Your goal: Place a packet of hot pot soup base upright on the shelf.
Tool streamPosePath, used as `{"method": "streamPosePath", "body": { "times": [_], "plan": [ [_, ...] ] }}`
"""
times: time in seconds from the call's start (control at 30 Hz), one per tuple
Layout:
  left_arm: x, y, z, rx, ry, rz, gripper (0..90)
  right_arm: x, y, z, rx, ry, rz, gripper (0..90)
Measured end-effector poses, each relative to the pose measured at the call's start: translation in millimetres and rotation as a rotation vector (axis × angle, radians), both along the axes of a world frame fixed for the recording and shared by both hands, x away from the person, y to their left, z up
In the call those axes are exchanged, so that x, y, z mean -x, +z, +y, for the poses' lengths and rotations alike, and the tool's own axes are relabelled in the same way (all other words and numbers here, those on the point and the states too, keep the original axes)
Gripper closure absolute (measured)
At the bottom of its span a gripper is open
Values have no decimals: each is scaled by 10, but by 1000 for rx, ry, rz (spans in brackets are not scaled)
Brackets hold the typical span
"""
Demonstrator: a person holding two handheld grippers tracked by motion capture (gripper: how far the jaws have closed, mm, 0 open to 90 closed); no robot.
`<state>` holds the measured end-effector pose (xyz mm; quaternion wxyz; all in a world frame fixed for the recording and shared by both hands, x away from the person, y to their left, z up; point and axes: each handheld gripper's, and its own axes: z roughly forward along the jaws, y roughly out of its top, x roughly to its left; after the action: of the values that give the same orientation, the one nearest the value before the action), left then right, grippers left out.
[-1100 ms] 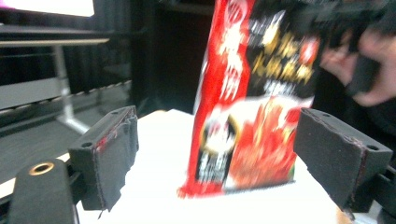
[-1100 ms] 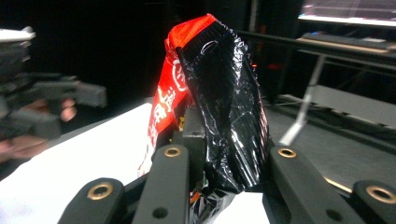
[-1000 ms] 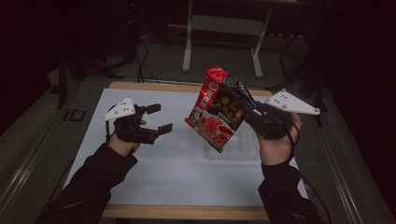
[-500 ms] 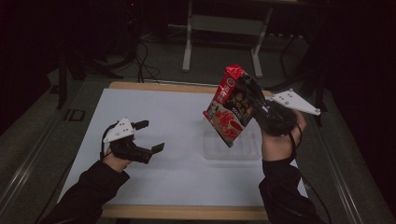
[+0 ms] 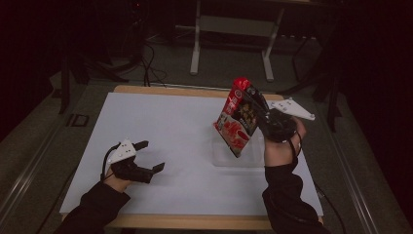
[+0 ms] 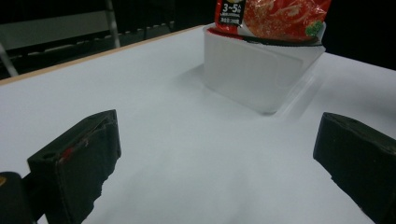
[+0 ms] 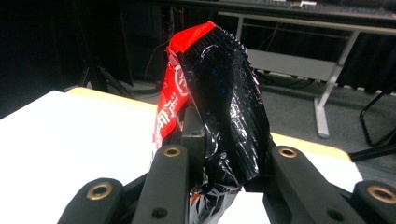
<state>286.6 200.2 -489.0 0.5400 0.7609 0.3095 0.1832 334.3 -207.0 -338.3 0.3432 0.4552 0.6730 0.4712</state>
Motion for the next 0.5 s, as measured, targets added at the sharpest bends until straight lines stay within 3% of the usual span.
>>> {"method": "streamPosePath", "body": {
  "times": [0.3,0.5],
  "plan": [
    [-2,-65,10,-17,9,2,12,-56,-211,52,5,-7,22,762],
    [-10,-82,7,-15,7,10,12,-59,-261,100,6,-2,26,762]
  ]
}}
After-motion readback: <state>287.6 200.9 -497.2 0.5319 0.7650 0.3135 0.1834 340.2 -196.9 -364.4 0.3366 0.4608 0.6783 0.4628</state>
